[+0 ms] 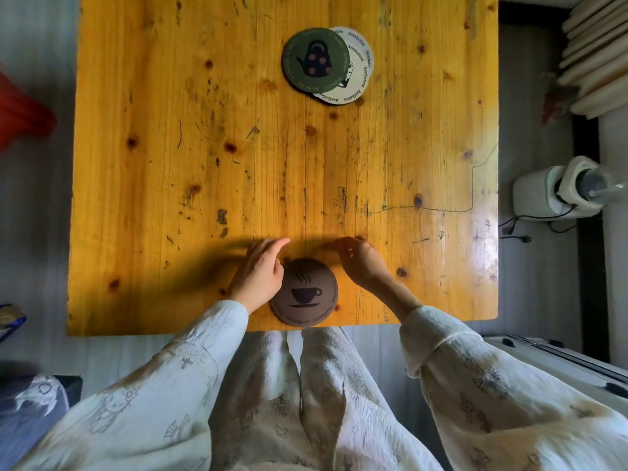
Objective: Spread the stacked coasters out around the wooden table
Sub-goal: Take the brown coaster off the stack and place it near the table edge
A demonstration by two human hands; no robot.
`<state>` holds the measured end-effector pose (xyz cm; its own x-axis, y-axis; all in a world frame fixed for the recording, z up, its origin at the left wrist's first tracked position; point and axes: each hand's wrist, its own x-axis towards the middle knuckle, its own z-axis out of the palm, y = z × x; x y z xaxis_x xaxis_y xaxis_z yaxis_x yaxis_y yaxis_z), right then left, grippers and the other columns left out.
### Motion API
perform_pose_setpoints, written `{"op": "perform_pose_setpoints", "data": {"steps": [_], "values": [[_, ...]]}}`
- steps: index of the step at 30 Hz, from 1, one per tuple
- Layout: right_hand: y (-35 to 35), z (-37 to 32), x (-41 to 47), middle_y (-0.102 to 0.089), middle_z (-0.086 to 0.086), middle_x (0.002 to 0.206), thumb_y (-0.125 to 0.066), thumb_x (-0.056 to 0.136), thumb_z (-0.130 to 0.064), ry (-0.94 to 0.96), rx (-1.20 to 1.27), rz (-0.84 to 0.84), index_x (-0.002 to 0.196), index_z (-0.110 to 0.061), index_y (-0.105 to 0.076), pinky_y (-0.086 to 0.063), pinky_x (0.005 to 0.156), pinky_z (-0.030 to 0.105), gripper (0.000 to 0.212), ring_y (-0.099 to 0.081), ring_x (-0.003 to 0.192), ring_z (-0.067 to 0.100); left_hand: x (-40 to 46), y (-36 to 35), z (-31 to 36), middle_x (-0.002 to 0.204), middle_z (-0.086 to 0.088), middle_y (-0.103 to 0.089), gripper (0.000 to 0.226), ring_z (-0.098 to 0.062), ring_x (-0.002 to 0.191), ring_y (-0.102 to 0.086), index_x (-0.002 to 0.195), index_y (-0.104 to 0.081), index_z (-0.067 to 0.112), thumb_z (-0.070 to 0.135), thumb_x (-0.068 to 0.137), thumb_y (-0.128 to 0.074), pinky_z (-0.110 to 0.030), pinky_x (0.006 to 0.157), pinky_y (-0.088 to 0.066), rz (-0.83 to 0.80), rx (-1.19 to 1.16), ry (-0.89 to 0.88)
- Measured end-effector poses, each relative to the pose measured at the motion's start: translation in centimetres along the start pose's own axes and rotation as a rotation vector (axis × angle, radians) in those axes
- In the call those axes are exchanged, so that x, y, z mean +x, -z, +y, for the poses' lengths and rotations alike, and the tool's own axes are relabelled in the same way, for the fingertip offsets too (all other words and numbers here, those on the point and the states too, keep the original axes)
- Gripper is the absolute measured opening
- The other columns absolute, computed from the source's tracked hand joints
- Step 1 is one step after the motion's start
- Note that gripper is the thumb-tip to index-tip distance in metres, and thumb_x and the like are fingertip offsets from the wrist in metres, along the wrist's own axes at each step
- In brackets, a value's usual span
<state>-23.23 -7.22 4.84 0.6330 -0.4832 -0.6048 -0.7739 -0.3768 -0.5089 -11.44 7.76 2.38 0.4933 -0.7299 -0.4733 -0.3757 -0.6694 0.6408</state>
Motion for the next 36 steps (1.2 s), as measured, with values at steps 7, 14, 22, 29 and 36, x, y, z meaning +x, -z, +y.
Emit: {"op": "perform_pose_setpoints", "data": {"steps": [7,14,22,29,36], "values": [[3.5,-0.3,5.6,-0.046,0.015,0.137,-0.040,0.095,-0.021,-0.010,-0.116,0.182,0.129,-0.014,-0.049,-0.040,0.102,0.047,0.036,-0.040,0.125,0.035,7.3,3.4,1.2,0.156,-0.001,0.001,0.058,-0.027,0.142,0.008,0.140,-0.023,0.028,0.019,0.089,-0.048,-0.049,0.115,-0.002,0.010,0.194,0.004],[6.3,-0.3,11.0,-0.005,0.008,0.158,-0.048,0.092,-0.027,-0.010,-0.308,0.141,0.144,-0.024,-0.019,-0.018,0.114,0.060,0.059,-0.002,0.145,0.031,14.2,4.7,1.3,0.148,-0.006,0.035,0.103,-0.033,0.134,0.033,0.137,0.017,0.038,0.054,0.073,-0.061,-0.069,0.102,0.012,-0.095,0.471,0.039],[5.4,2.1,10.1,0.002,0.008,0.159,-0.042,0.093,-0.036,0.086,-0.445,0.131,0.146,-0.027,-0.009,-0.014,0.114,0.059,0.063,0.003,0.145,0.030,13.9,4.5,2.1,0.148,-0.004,0.035,0.103,-0.031,0.135,0.032,0.138,0.016,0.038,0.045,0.074,-0.064,-0.069,0.103,0.010,-0.090,0.475,0.099],[9.2,7.0,4.5,-0.029,0.014,0.151,-0.043,0.095,-0.024,0.137,-0.060,0.074,0.140,-0.013,-0.034,-0.034,0.110,0.044,0.047,-0.039,0.131,0.034,10.2,0.4,7.9,0.156,-0.004,0.012,0.063,-0.028,0.141,0.017,0.142,-0.015,0.027,0.025,0.089,-0.050,-0.054,0.114,-0.004,0.003,0.308,0.204],[17.5,21.6,-5.9,-0.053,0.013,0.136,-0.049,0.093,-0.020,-0.014,0.249,0.215,0.133,-0.013,-0.044,-0.040,0.097,0.033,0.041,-0.051,0.123,0.028,6.9,-11.2,21.3,0.153,-0.008,-0.017,0.054,-0.026,0.141,-0.014,0.139,-0.026,0.020,0.028,0.089,-0.047,-0.046,0.116,-0.019,0.127,0.153,0.060]]}}
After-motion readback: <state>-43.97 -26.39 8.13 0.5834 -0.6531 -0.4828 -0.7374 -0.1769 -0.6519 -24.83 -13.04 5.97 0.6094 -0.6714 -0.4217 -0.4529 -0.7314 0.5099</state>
